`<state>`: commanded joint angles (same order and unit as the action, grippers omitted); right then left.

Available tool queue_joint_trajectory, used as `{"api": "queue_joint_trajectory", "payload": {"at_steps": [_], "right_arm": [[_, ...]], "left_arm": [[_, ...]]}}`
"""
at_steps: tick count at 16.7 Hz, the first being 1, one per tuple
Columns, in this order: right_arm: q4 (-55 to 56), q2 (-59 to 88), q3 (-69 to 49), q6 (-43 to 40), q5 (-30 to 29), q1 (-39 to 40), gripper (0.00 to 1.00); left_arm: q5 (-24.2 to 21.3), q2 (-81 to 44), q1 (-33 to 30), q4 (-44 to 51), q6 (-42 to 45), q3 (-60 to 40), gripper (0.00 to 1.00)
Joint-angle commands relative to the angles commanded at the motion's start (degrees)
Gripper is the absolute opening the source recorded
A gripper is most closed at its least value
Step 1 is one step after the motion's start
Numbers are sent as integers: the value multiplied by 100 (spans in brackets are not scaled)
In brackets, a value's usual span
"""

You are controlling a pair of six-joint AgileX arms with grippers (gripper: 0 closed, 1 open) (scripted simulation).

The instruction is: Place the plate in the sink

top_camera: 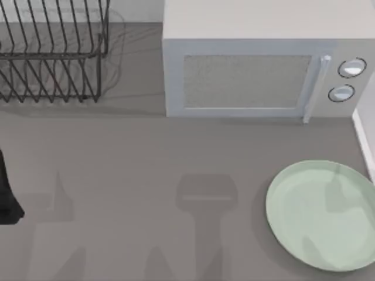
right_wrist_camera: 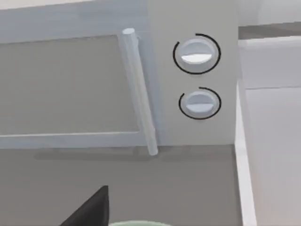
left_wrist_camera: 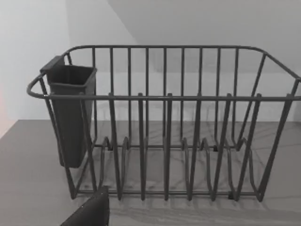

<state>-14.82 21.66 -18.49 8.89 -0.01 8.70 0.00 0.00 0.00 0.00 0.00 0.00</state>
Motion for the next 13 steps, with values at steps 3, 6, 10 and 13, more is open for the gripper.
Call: {"api": "queue_joint_trajectory", "payload": {"at_steps": [3, 6, 10, 13], "right_arm": [[-955, 1655, -1200, 573, -1, 560, 100], [-1965, 3518, -2464, 1179, -1, 1153, 100], [-3224, 5890, -4063, 1935, -2, 1892, 100], [-3982, 7267, -5020, 2390, -2, 2336, 100]], "left_arm": [[0, 0, 0, 0, 0, 0, 100], [0, 0, 0, 0, 0, 0, 100], [0, 0, 0, 0, 0, 0, 100], [0, 0, 0, 0, 0, 0, 100]]}}
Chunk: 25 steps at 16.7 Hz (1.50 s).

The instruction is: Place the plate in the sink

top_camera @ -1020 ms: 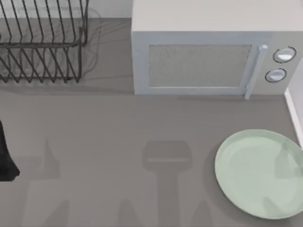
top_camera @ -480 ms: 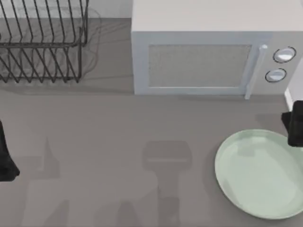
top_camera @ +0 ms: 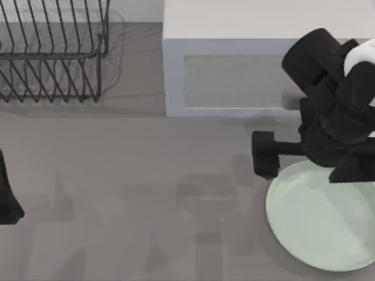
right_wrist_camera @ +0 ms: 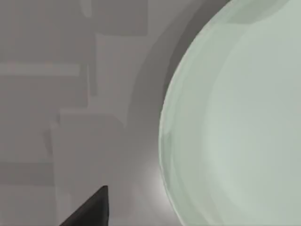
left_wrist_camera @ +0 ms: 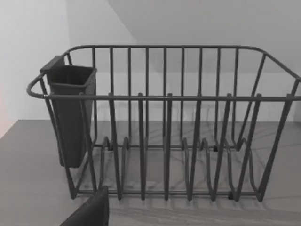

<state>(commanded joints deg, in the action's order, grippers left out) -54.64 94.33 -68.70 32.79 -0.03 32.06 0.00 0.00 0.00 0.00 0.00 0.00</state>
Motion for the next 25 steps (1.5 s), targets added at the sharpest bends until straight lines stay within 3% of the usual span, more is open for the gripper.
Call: {"api": "queue_joint_trajectory", "payload": {"at_steps": [4, 11, 20, 25], "right_arm": [[-605, 1004, -753, 363, 0, 355, 100], [-660, 1134, -829, 408, 2, 378, 100], [1255, 1969, 201, 437, -5, 413, 100], [1492, 2103, 361, 442, -6, 419, 100]], "left_arm": [[0, 0, 0, 0, 0, 0, 100], [0, 0, 0, 0, 0, 0, 100], [0, 0, 0, 0, 0, 0, 100], [0, 0, 0, 0, 0, 0, 100]]}}
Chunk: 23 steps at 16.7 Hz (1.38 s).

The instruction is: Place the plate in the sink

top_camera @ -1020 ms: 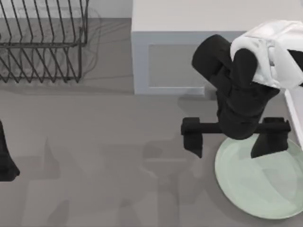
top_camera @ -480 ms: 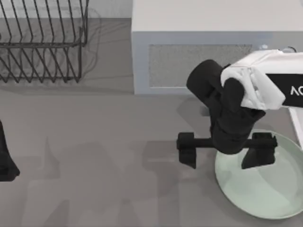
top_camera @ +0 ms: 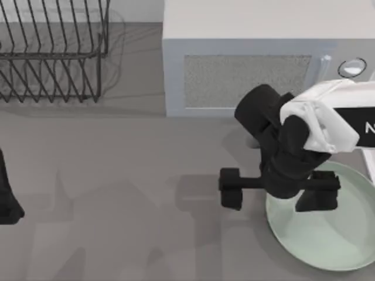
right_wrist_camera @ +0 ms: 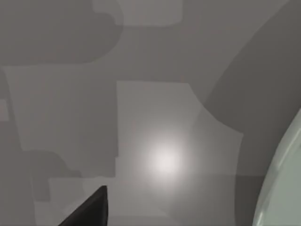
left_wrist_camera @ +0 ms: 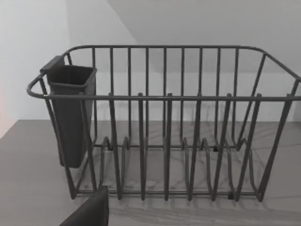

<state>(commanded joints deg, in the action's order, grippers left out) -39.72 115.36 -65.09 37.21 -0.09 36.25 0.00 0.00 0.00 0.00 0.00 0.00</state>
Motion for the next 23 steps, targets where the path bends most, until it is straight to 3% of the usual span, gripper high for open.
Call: {"api": "queue_joint_trajectory", "payload": {"at_steps": [1, 14, 22, 23], "right_arm": [[0, 0, 0, 0, 0, 0, 100], [0, 0, 0, 0, 0, 0, 2], [0, 0, 0, 0, 0, 0, 0], [-45, -598, -22, -55, -116, -88, 0]], "left_arm": [[0, 0, 0, 0, 0, 0, 100], [0, 0, 0, 0, 0, 0, 100], [0, 0, 0, 0, 0, 0, 100], [0, 0, 0, 0, 0, 0, 100]]}}
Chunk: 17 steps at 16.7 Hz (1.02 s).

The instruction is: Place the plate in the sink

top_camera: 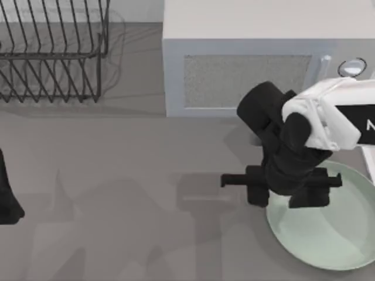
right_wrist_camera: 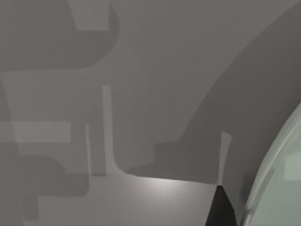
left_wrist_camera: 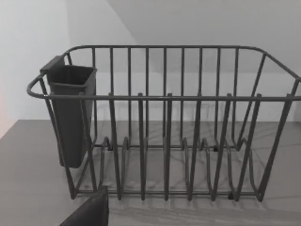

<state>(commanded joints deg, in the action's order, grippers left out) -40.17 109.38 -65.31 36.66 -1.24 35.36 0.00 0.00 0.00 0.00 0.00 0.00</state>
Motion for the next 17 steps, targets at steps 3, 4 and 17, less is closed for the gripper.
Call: {"api": "queue_joint_trajectory", "payload": {"at_steps": [3, 4, 17], "right_arm": [[-209, 32, -209, 9, 0, 9, 0], [-397, 56, -399, 16, 0, 15, 0], [-5542, -35, -5452, -41, 6, -40, 0]], "left_arm": [[0, 0, 0, 0, 0, 0, 100], [0, 0, 0, 0, 0, 0, 100], [0, 0, 0, 0, 0, 0, 100]]}}
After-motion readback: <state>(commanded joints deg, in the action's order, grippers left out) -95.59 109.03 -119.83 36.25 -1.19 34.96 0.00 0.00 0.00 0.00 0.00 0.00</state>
